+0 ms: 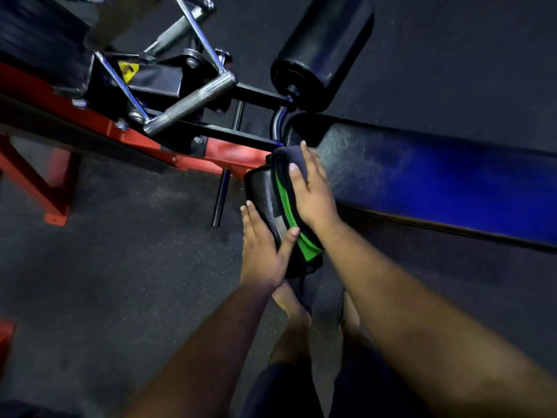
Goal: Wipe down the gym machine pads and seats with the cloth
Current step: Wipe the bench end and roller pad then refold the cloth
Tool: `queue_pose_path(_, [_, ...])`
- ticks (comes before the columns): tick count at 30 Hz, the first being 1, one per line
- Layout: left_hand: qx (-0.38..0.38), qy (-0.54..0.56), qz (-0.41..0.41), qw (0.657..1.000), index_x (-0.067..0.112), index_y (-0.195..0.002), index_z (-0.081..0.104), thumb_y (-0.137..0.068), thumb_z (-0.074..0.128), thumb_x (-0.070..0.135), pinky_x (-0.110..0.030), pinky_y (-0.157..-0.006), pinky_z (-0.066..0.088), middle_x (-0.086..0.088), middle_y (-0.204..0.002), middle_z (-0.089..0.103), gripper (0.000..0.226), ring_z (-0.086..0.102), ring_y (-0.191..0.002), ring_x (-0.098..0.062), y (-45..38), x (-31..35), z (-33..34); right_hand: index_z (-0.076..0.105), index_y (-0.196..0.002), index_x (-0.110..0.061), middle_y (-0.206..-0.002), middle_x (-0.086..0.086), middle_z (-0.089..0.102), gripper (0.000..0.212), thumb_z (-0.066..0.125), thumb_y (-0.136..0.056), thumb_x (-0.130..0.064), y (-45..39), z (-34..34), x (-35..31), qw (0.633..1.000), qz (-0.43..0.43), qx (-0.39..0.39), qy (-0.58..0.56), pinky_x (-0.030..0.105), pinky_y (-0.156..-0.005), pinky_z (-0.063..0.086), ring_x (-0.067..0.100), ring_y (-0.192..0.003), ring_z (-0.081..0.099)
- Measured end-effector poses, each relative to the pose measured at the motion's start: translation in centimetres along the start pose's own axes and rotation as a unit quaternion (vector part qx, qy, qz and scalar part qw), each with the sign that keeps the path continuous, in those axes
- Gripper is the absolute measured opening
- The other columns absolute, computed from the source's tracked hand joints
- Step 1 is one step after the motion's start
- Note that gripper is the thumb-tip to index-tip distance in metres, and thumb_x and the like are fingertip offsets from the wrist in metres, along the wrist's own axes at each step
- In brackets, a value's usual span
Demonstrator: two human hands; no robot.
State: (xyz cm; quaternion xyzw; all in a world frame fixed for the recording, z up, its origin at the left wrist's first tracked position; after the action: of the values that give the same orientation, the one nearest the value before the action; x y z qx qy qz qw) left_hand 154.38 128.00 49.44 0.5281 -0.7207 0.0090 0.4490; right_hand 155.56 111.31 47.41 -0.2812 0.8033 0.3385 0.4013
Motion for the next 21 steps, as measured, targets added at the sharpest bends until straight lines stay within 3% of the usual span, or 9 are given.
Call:
queue_pose_path(4, [-0.014,0.017,-0.01,1.0,0.02,-0.161,-0.013,-0.088,0.027,0.081,-0.048,-0.127,0.012,-0.005,-0.171,-0.009,0.103,-0.003,-0.157,-0.017,-0.4,-0.4,-0.5,0.012,-0.162,-0.033,-0.171,-0.004,0.012,0.072,0.037,-0.099,-0.059,7.9,0.0,3.0,1.0,-0.007,-0.014,-0.008,0.028,-0.127,0.011,0.009,-0.157,0.009])
queue_pose_path(7, [-0.028,0.036,-0.031,0.998,0.027,-0.161,-0.013,-0.086,0.025,0.08,-0.056,-0.125,0.014,0.003,-0.171,-0.007,0.099,0.004,-0.157,-0.018,-0.8,-1.3,-0.7,0.011,-0.158,-0.031,-0.167,-0.01,0.014,0.072,0.034,-0.096,-0.06,12.0,0.1,5.0,0.999,0.033,-0.015,-0.011,0.037,-0.128,0.017,0.011,-0.157,0.015])
queue_pose_path(10, [-0.066,0.079,-0.065,0.993,0.043,-0.155,-0.017,-0.078,0.023,0.092,-0.056,-0.126,0.011,0.008,-0.169,0.0,0.1,0.009,-0.157,-0.023,-1.7,-2.6,-0.7,0.009,-0.162,-0.038,-0.171,-0.002,0.012,0.078,0.029,-0.094,-0.07,6.5,0.2,2.3,0.999,0.034,0.006,0.027,0.047,-0.124,0.026,0.017,-0.157,0.016])
queue_pose_path(13, [-0.092,0.123,-0.098,0.983,0.053,-0.148,-0.019,-0.068,0.019,0.103,-0.055,-0.127,0.008,0.019,-0.157,0.01,0.101,0.011,-0.156,-0.024,-2.7,-4.2,-0.7,0.008,-0.159,-0.049,-0.171,-0.005,0.007,0.071,0.032,-0.096,-0.072,0.5,0.8,-1.9,0.99,0.024,-0.005,0.139,0.061,-0.114,0.031,0.026,-0.156,0.016])
queue_pose_path(17, [-0.091,0.083,-0.113,0.986,0.039,-0.158,-0.015,-0.076,0.02,0.095,-0.056,-0.126,0.003,0.014,-0.168,-0.007,0.105,-0.006,-0.153,-0.005,-2.6,-4.2,-1.3,0.003,-0.159,-0.05,-0.172,-0.008,0.0,0.071,0.032,-0.097,-0.07,4.9,0.3,-0.4,0.989,-0.026,0.001,0.144,0.06,-0.112,0.036,0.024,-0.156,0.015])
queue_pose_path(19, [-0.05,0.009,-0.061,0.997,0.029,-0.159,-0.016,-0.088,0.021,0.077,-0.053,-0.127,0.0,0.01,-0.168,-0.018,0.093,-0.014,-0.148,0.001,-2.0,-2.1,-2.1,-0.003,-0.156,-0.057,-0.172,-0.009,0.004,0.069,0.027,-0.096,-0.075,9.9,0.2,2.5,0.997,-0.01,-0.002,0.081,0.056,-0.116,0.036,0.018,-0.157,0.016])
queue_pose_path(21, [-0.027,-0.054,0.01,0.998,0.029,-0.157,-0.02,-0.091,0.016,0.074,-0.045,-0.125,-0.006,0.012,-0.164,-0.026,0.087,-0.021,-0.15,-0.001,-1.4,0.2,-2.3,0.001,-0.156,-0.056,-0.171,-0.008,0.011,0.067,0.028,-0.097,-0.072,11.9,0.3,4.7,0.999,0.026,-0.013,0.031,0.049,-0.121,0.03,0.011,-0.156,0.016])
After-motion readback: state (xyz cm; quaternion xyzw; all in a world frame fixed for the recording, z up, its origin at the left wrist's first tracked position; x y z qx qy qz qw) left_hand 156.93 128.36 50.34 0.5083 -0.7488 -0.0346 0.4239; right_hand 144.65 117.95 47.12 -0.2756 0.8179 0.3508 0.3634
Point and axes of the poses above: each hand's wrist, its own y-axis away from the middle knuckle, its own z-axis out of the palm, x = y × z, the point moved 4 cm from there along -y, towards the middle knuckle
